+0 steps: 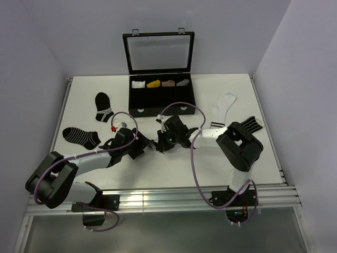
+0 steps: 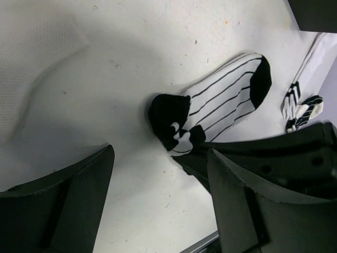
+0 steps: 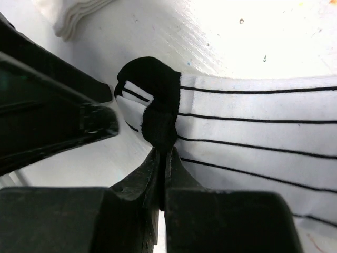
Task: Roll the socks
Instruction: Roll the sock at the center of the board.
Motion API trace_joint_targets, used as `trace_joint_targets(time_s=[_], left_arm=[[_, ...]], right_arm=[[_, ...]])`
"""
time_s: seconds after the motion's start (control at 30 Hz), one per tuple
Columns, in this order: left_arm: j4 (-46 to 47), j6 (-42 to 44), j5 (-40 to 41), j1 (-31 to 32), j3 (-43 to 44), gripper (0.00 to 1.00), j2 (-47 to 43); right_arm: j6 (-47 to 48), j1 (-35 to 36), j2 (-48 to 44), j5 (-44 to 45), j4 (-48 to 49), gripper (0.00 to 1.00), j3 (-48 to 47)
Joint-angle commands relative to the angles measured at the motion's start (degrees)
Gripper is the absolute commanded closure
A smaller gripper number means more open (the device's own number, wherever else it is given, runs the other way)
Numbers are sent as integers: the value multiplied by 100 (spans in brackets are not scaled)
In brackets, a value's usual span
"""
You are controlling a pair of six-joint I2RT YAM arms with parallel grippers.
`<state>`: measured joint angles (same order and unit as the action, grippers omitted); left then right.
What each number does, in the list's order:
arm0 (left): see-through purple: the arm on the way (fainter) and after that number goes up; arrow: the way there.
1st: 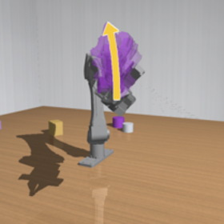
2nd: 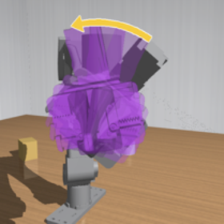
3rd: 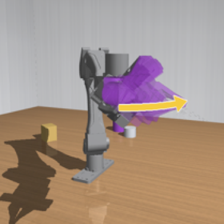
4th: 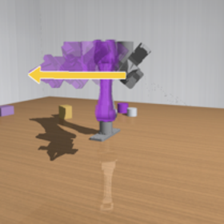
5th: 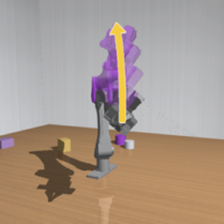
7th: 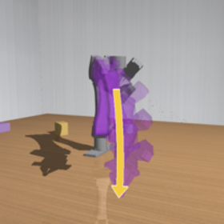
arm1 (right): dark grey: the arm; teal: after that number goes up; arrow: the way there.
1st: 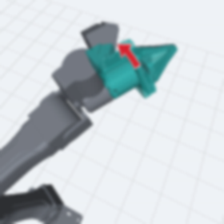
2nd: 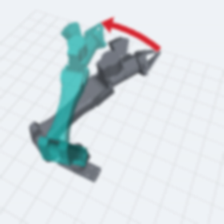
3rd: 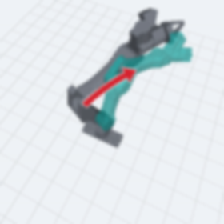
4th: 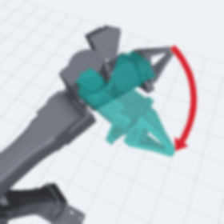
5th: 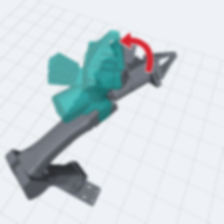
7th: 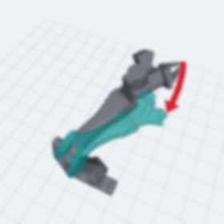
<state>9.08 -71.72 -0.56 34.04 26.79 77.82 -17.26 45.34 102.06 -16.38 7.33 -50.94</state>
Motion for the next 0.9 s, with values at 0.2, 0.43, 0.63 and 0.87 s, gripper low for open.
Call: trace_joint_targets(time_s=[0.2,0.43,0.63,0.87], left_arm=[[560,18,152,6,-174,29,66],[463,115,179,6,63,35,531],[323,115,249,6,151,56,751],[94,281,293,15,301,100,770]], right_arm=[[-664,-482,587,-1859,479,100,-22],[-744,-632,666,-1939,576,100,22],[-735,-641,648,-1825,559,100,40],[-630,-632,280,-1439,506,87,180]])
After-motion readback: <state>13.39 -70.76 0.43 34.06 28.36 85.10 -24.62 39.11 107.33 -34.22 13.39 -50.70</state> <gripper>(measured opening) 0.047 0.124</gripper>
